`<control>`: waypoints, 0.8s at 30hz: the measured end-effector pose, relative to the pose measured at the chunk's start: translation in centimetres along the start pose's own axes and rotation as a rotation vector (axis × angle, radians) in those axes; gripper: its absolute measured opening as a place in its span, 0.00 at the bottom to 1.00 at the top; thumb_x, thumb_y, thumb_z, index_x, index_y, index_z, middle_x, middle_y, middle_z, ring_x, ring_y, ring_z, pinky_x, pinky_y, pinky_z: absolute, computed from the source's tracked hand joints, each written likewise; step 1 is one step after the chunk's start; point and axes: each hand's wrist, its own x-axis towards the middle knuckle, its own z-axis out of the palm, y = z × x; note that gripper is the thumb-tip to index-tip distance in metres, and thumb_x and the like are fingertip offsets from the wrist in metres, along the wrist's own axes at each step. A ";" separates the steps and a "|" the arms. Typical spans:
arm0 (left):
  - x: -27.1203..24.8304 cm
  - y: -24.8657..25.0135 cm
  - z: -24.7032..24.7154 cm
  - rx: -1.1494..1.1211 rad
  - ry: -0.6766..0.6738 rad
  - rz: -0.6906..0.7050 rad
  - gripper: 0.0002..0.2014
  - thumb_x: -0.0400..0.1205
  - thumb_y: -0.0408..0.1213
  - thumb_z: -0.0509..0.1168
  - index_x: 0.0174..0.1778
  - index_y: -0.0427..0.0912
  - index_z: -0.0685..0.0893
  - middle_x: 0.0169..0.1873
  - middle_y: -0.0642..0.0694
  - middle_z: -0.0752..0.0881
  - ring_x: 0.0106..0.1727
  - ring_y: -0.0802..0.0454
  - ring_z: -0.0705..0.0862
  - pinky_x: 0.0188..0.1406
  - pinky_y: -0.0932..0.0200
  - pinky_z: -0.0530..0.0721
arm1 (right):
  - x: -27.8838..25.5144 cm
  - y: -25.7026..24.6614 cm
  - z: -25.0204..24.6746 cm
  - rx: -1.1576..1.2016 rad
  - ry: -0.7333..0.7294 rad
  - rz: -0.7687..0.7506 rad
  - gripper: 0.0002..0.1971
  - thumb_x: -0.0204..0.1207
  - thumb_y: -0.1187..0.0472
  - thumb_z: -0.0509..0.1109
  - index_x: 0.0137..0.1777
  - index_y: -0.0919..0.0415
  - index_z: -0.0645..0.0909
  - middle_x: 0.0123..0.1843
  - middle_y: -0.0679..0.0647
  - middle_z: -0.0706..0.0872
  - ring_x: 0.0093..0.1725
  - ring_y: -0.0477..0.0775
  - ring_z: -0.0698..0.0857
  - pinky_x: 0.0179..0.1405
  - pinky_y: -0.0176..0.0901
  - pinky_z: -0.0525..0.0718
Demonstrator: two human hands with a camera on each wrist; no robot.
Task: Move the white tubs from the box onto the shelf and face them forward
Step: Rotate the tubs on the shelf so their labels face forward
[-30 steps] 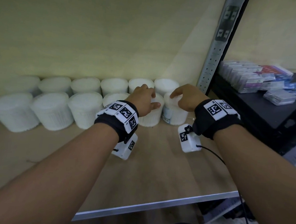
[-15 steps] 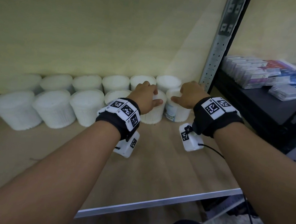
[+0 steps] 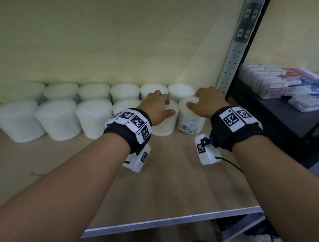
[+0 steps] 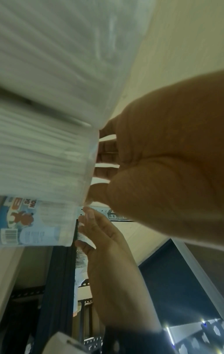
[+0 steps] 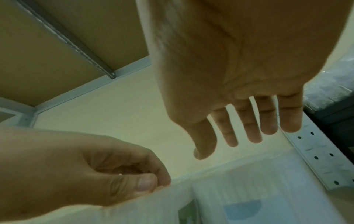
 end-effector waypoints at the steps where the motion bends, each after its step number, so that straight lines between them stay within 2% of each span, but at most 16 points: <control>1: 0.0 0.0 0.0 0.000 0.001 0.001 0.22 0.83 0.48 0.62 0.69 0.39 0.74 0.68 0.40 0.72 0.69 0.42 0.71 0.67 0.53 0.70 | 0.1 -0.1 0.2 -0.032 -0.001 0.020 0.33 0.78 0.39 0.63 0.74 0.62 0.71 0.75 0.64 0.72 0.76 0.67 0.66 0.76 0.60 0.67; 5: 0.0 0.0 0.1 -0.009 -0.001 0.002 0.22 0.83 0.48 0.62 0.69 0.39 0.74 0.68 0.39 0.72 0.69 0.42 0.71 0.67 0.53 0.70 | 0.4 -0.3 1.1 -0.087 -0.026 0.020 0.36 0.77 0.37 0.63 0.72 0.67 0.71 0.73 0.67 0.72 0.74 0.68 0.69 0.74 0.59 0.66; 11: 0.1 -0.2 0.2 -0.010 0.008 0.011 0.22 0.83 0.48 0.63 0.69 0.39 0.75 0.67 0.39 0.73 0.68 0.42 0.72 0.67 0.53 0.70 | 0.1 -0.5 0.6 -0.102 -0.050 -0.004 0.34 0.78 0.38 0.62 0.74 0.65 0.71 0.74 0.64 0.73 0.75 0.66 0.69 0.75 0.57 0.67; 15: 0.1 -0.1 0.1 -0.005 0.006 0.008 0.22 0.83 0.48 0.62 0.69 0.39 0.75 0.67 0.39 0.73 0.69 0.41 0.72 0.67 0.53 0.70 | -0.4 -0.2 -0.4 -0.086 -0.088 -0.093 0.24 0.82 0.52 0.64 0.77 0.59 0.71 0.78 0.58 0.71 0.76 0.60 0.71 0.75 0.48 0.67; 18: 0.1 -0.1 0.2 -0.011 0.009 0.011 0.22 0.83 0.48 0.63 0.69 0.38 0.75 0.67 0.38 0.73 0.68 0.41 0.72 0.67 0.52 0.70 | -0.6 -0.1 -0.9 0.028 -0.132 -0.116 0.22 0.80 0.65 0.65 0.74 0.53 0.76 0.80 0.55 0.69 0.76 0.58 0.73 0.64 0.39 0.72; 19: 0.1 -0.2 0.2 -0.011 0.011 0.013 0.22 0.83 0.48 0.63 0.69 0.38 0.75 0.67 0.38 0.73 0.68 0.41 0.72 0.67 0.52 0.70 | -0.7 -0.1 -1.0 0.060 -0.128 -0.112 0.23 0.79 0.67 0.65 0.73 0.53 0.77 0.80 0.55 0.69 0.76 0.58 0.72 0.64 0.39 0.73; 22: 0.1 -0.2 0.2 -0.008 0.010 0.016 0.22 0.83 0.48 0.62 0.69 0.38 0.75 0.67 0.38 0.73 0.68 0.41 0.72 0.67 0.53 0.70 | -0.7 -0.2 -1.1 0.033 -0.013 -0.076 0.21 0.78 0.60 0.66 0.72 0.60 0.77 0.76 0.59 0.73 0.75 0.61 0.72 0.76 0.47 0.68; 24: 0.1 -0.2 0.3 -0.005 0.011 0.016 0.22 0.83 0.48 0.62 0.69 0.38 0.75 0.68 0.38 0.73 0.69 0.41 0.72 0.66 0.53 0.70 | -0.3 -0.4 -0.6 -0.011 0.039 -0.028 0.26 0.78 0.49 0.67 0.71 0.64 0.75 0.73 0.63 0.75 0.74 0.64 0.72 0.76 0.52 0.69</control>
